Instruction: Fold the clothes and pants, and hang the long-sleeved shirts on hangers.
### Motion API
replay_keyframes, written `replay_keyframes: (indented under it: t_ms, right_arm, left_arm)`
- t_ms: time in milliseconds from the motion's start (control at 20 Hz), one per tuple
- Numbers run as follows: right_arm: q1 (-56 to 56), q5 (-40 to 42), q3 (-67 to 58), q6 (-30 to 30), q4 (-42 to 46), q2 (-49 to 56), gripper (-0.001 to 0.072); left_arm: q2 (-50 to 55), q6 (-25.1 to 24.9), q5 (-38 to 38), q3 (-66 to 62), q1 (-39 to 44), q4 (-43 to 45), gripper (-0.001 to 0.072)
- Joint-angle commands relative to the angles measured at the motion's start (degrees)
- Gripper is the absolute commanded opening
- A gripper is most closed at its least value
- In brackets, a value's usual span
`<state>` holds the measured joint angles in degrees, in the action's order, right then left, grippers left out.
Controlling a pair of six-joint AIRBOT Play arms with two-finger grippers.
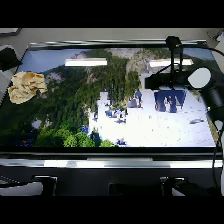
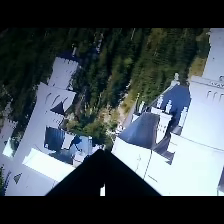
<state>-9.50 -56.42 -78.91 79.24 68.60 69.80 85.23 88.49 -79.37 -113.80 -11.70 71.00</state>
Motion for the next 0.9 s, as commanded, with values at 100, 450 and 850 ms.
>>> replay_keyframes:
  t_ms: [100,450,850]
  right_arm:
    - [-0.04,-0.55,-0.07,0.02,-0.02,-0.02,0.0029]
    - [-0.04,-0.46,-0.07,0.02,0.00,-0.02,0.0029]
    - [-0.04,-3.37,-0.04,0.02,0.00,0.04,0.0029]
  left_arm:
    - [0.04,0.00,4.37,0.00,0.02,-0.04,0.0020]
    - [0.55,0.74,0.28,0.00,-0.02,8.94,0.0193]
    - [13.70,6.08,5.62,6.12,-3.37,23.52,0.0605]
